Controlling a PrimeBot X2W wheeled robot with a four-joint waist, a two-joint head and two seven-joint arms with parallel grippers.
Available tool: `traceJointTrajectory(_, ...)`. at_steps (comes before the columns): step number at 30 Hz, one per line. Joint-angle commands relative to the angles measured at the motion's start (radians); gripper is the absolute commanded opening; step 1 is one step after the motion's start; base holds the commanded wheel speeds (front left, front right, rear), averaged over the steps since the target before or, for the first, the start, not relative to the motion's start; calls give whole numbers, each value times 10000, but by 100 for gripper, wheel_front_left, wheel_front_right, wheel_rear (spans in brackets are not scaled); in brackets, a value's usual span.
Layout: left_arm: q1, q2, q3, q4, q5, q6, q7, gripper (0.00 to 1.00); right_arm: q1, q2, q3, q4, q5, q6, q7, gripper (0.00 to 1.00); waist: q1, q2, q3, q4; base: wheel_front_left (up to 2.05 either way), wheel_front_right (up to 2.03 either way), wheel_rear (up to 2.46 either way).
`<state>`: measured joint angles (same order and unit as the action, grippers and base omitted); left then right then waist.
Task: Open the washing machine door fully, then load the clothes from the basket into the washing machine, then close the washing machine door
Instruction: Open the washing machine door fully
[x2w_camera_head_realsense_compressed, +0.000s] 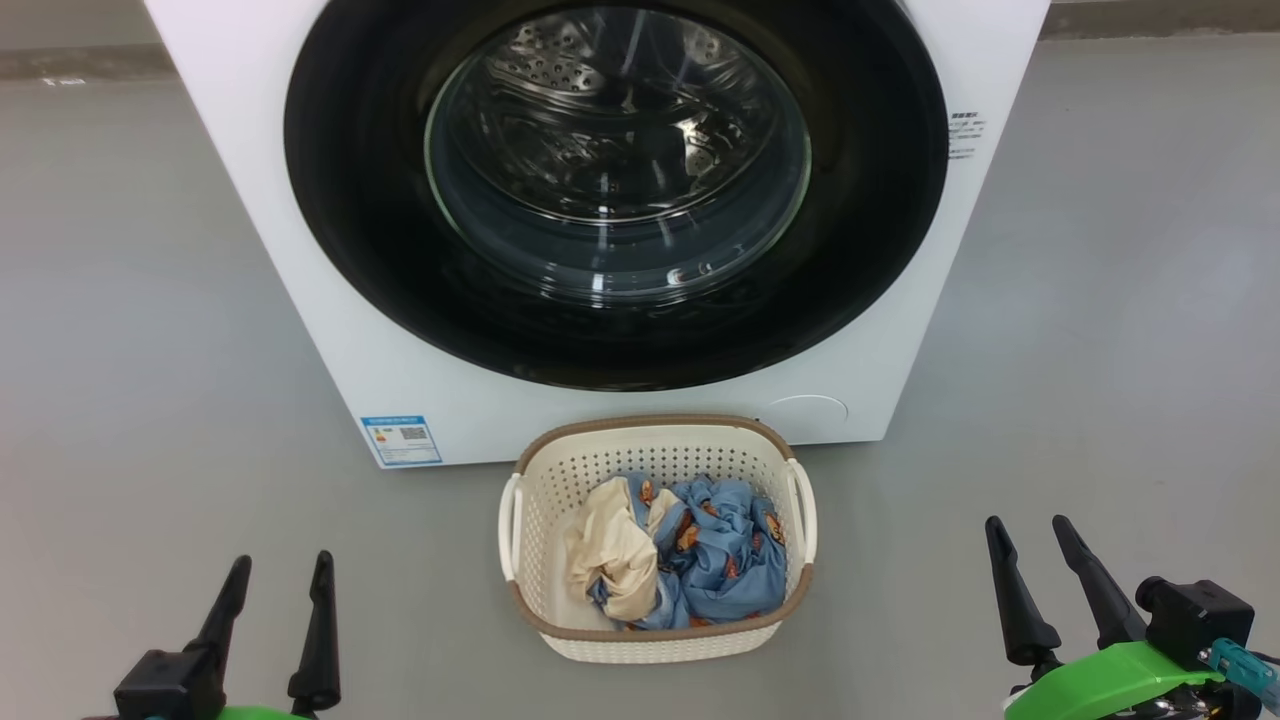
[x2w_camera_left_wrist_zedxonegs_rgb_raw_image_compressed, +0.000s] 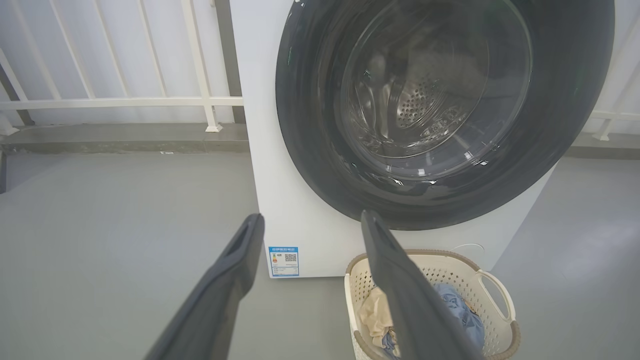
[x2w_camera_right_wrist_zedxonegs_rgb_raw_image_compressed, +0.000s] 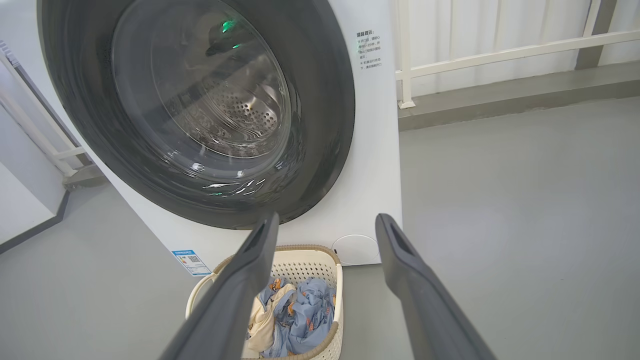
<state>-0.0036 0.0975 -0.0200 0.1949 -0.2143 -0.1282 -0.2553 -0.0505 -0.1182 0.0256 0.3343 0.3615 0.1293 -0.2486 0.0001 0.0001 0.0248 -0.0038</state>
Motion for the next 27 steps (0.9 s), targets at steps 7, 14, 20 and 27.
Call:
traceJointTrajectory(7, -384, 181, 359, -271, 73, -25, -65, 100, -225, -34, 148, -349, -151, 14, -132, 100, -1, -1, 177, -16, 108, 108, -217)
traceJointTrajectory(14, -471, 190, 353, -300, 77, -25, -65, 100, -299, -23, 120, -358, -157, 14, -132, 100, -1, -1, 320, -11, 123, 123, -246)
traceJointTrajectory(20, -526, 183, 362, -334, 68, -25, -65, 100, -356, -17, 111, -395, -163, 14, -132, 100, -1, -1, 410, -9, 123, 123, -246)
traceJointTrajectory(27, -587, 146, 318, -521, -448, -25, -65, 100, -385, -7, 95, -407, -187, 14, -132, 100, -1, -1, 495, -12, 104, 102, -207)
